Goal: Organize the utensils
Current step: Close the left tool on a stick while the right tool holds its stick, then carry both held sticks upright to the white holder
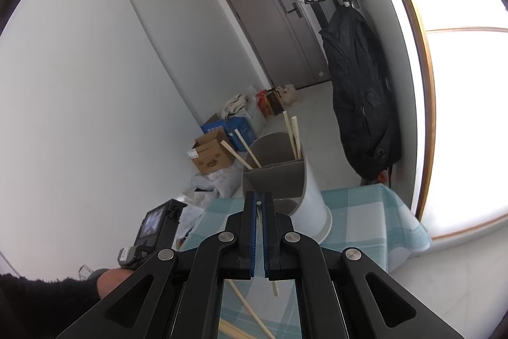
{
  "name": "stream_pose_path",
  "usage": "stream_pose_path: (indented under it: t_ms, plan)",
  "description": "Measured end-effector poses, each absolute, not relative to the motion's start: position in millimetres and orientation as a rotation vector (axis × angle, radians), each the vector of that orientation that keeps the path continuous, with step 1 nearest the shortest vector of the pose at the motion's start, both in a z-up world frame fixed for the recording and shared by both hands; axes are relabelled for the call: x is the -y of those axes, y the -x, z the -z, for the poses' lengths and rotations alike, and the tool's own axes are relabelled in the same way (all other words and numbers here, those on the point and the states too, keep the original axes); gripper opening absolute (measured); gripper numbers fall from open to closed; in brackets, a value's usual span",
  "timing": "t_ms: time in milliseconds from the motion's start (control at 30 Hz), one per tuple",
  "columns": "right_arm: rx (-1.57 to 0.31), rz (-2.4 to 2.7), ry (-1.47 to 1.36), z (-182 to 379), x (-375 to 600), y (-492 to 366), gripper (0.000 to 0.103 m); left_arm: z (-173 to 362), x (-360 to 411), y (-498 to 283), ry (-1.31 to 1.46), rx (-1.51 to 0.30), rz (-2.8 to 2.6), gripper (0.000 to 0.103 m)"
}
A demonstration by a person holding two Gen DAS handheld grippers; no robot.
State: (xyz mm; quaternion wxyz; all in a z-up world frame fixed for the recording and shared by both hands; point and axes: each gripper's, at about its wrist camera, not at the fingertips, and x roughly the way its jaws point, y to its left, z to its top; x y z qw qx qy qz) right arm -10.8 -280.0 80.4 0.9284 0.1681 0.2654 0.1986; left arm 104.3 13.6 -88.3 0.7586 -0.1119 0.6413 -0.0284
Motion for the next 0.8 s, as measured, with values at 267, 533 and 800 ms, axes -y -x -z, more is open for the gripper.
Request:
stream_pose_path:
  t_ms: [267, 533, 800]
  plan:
    - [-0.53, -0.405, -0.359, -82, 286, 16, 0.003, 107, 0, -116, 0.207, -1.443, 0.024, 0.021]
    - [-0.523, -0.41, -0.364, -84, 287, 17, 0.003, 108, 20, -120, 0.096, -1.387, -0.049, 0.008]
    - [-0.537, -0.399, -0.32, -82, 278, 15, 0.003, 86, 10, -113, 0.142, -1.209, 0.043, 0.002]
